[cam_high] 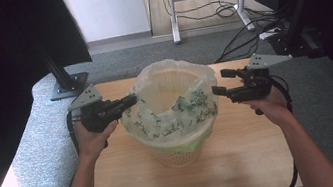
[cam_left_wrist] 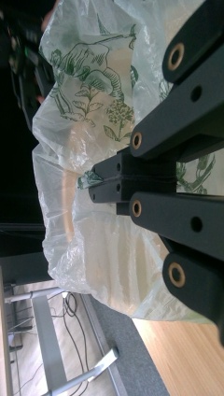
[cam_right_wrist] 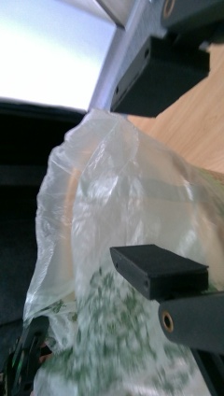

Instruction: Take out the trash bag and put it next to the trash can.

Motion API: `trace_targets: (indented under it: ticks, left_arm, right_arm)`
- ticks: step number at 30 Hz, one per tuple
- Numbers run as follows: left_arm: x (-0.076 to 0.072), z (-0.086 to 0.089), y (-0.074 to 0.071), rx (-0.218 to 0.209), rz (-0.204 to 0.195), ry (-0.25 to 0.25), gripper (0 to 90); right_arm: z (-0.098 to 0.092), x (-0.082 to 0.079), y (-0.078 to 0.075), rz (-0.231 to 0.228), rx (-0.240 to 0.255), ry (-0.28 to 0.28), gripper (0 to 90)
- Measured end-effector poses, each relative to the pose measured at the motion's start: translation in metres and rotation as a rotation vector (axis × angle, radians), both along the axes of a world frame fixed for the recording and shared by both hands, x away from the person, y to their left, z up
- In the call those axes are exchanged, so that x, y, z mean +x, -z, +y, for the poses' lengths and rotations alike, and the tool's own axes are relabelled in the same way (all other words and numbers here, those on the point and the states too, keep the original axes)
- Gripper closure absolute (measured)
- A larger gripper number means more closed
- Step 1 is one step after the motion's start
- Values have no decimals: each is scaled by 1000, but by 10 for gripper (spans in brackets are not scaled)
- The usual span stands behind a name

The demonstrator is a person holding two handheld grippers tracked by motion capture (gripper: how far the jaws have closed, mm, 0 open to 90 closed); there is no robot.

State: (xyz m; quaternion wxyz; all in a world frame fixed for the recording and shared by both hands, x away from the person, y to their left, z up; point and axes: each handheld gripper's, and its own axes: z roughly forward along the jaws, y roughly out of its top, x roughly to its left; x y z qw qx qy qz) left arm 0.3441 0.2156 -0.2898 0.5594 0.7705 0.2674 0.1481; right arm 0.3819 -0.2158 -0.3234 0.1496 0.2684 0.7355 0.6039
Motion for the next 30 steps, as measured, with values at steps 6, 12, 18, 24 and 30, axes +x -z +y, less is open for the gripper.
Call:
trace_targets:
  ticks: [6, 12, 18, 24, 30]
  left_arm:
    - [1, 0, 1, 0, 1, 4, 900]
    - [1, 1, 1, -1, -1, -2, 900]
    - [5, 2, -3, 7, -10, -15, 900]
    - [9, 4, -9, -2, -22, -25, 900]
    - [11, 2, -16, 6, -34, -30, 900]
  right_arm:
    - [16, 16, 10, 24, -76, -14, 391]
    - [26, 10, 11, -72, -174, 94, 846]
    - [37, 9, -8, -127, -159, 132, 887]
    - [49, 6, -29, -176, -106, 110, 887]
    - [58, 0, -42, -207, -62, 91, 887]
